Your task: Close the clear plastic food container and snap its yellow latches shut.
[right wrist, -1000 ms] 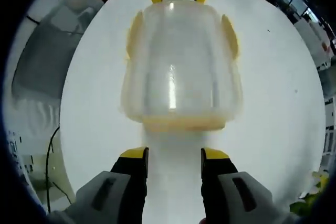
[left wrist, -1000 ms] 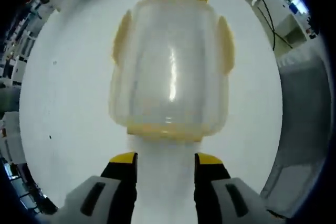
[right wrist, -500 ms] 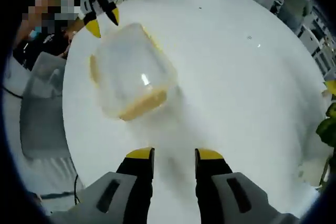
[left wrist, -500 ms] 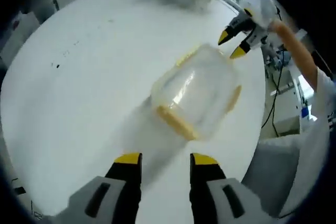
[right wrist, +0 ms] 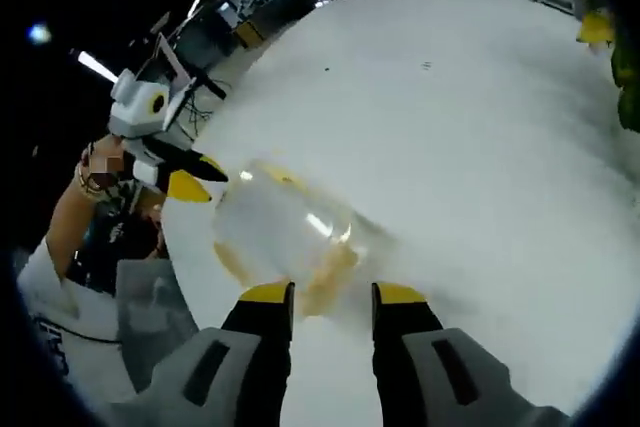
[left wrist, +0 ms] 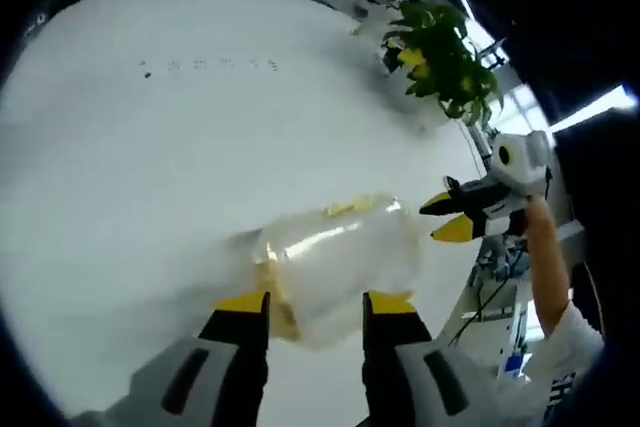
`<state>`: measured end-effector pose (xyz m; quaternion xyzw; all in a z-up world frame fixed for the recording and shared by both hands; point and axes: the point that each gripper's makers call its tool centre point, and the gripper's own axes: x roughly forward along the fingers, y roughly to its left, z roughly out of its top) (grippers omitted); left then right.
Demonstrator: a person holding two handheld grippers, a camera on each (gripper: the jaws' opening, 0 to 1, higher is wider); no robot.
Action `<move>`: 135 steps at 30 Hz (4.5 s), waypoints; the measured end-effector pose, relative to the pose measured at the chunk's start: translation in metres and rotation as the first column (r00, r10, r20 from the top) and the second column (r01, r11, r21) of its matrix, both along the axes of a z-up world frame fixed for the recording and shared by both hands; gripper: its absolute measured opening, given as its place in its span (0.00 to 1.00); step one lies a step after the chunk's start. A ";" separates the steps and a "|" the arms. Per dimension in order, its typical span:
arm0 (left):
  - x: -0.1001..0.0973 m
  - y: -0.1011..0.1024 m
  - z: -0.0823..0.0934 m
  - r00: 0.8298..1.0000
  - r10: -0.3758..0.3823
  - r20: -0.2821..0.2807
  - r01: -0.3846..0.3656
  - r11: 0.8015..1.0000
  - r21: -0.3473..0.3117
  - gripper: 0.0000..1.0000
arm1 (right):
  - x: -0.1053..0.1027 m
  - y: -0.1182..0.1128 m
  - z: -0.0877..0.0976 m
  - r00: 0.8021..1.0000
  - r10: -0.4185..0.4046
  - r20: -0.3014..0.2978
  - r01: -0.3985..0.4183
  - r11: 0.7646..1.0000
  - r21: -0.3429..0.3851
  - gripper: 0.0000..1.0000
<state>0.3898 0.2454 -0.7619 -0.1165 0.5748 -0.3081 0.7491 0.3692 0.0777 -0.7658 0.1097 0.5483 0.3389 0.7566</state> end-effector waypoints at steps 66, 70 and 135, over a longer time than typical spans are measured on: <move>-0.003 0.002 -0.030 0.973 0.139 -0.184 -0.139 0.990 0.012 0.07 | -0.001 0.022 -0.014 0.997 0.036 -0.069 -0.033 0.999 0.043 0.20; -0.002 0.002 -0.027 0.973 0.138 -0.185 -0.137 0.990 0.019 0.07 | -0.005 0.025 -0.015 0.989 -0.056 -0.134 0.069 0.993 0.094 0.17; -0.073 -0.059 -0.011 0.980 0.070 0.186 -0.028 0.975 -0.219 0.00 | 0.083 0.097 -0.002 0.903 0.193 0.384 -0.161 0.980 -0.114 0.00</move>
